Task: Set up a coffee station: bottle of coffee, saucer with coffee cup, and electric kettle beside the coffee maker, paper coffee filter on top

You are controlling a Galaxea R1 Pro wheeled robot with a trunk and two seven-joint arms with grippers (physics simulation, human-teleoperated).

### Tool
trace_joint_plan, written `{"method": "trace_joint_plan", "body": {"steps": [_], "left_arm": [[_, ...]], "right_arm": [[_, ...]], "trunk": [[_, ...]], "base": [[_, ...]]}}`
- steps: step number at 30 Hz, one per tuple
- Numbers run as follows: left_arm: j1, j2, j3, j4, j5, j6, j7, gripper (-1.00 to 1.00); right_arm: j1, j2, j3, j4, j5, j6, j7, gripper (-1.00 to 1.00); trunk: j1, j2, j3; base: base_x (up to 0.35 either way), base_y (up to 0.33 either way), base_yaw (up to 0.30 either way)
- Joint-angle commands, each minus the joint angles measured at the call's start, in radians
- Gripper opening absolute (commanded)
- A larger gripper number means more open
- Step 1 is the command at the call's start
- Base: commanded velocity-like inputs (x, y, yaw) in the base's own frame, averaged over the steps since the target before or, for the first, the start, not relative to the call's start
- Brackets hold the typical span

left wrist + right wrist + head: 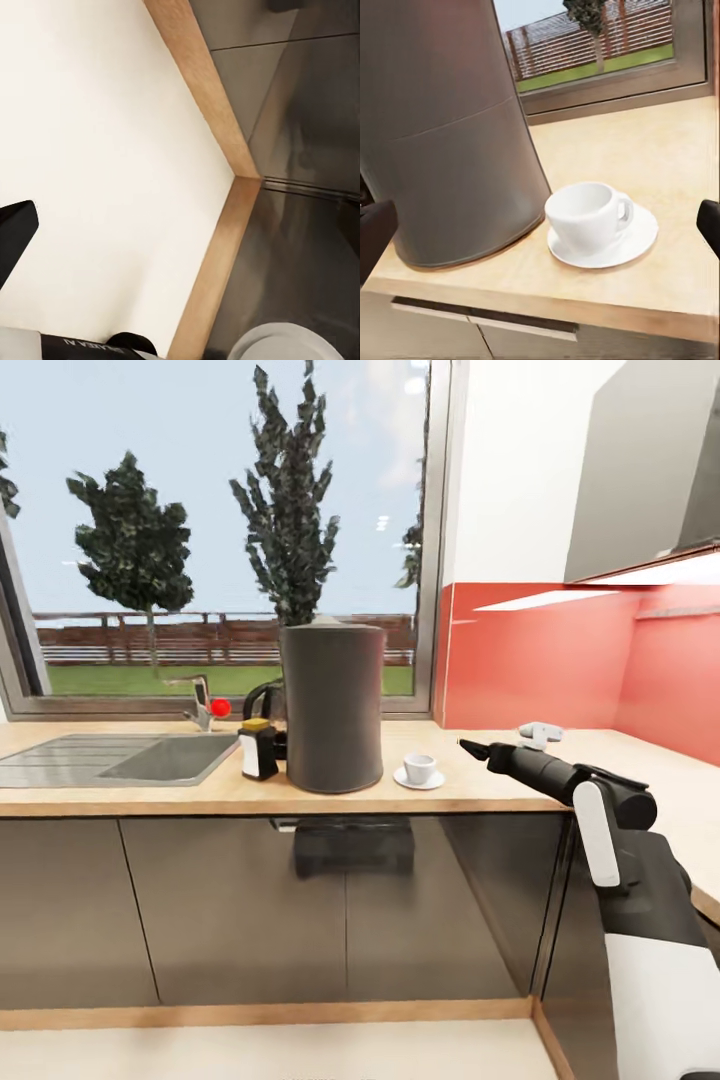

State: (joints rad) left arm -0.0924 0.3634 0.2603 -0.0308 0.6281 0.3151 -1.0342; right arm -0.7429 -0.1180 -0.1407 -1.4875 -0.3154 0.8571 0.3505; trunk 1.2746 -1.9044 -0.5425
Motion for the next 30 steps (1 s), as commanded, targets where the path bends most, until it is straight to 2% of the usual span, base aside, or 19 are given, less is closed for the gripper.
{"method": "trace_joint_plan", "body": {"steps": [1,13,20,23,26,30], "left_arm": [[0.000,0.000,0.008,0.000,-0.004,0.010,-0.003,1.00],[0.000,0.000,0.007,0.000,-0.004,0.010,-0.003,1.00],[0.000,0.000,0.008,0.000,-0.004,0.010,-0.003,1.00],[0.000,0.000,0.008,0.000,-0.004,0.010,-0.003,1.00],[0.000,0.000,0.008,0.000,-0.004,0.010,-0.003,1.00],[0.000,-0.001,0.008,-0.001,-0.004,0.010,-0.003,1.00]], "right_arm": [[-0.001,0.000,-0.002,0.000,0.004,0.005,0.009,1.00],[0.011,0.000,-0.002,-0.001,0.006,0.004,0.018,1.00],[0.031,0.001,0.000,-0.001,0.004,0.003,0.019,1.00],[0.075,0.000,0.001,-0.001,0.005,-0.004,0.145,1.00],[0.105,0.000,0.001,-0.001,0.007,-0.031,0.232,1.00],[0.160,0.000,0.005,-0.001,0.008,-0.064,0.307,1.00]], "trunk": [[0.000,-0.001,-0.001],[0.000,-0.001,0.000],[0.000,-0.001,0.000],[0.000,-0.001,0.000],[0.000,-0.001,0.000],[0.000,-0.001,0.000]], "base": [[-0.206,0.003,-0.153],[-0.283,0.001,-0.034],[-0.215,0.092,-0.001],[-0.019,0.009,0.000],[-0.008,0.004,0.000],[-0.003,0.001,0.000]]}}
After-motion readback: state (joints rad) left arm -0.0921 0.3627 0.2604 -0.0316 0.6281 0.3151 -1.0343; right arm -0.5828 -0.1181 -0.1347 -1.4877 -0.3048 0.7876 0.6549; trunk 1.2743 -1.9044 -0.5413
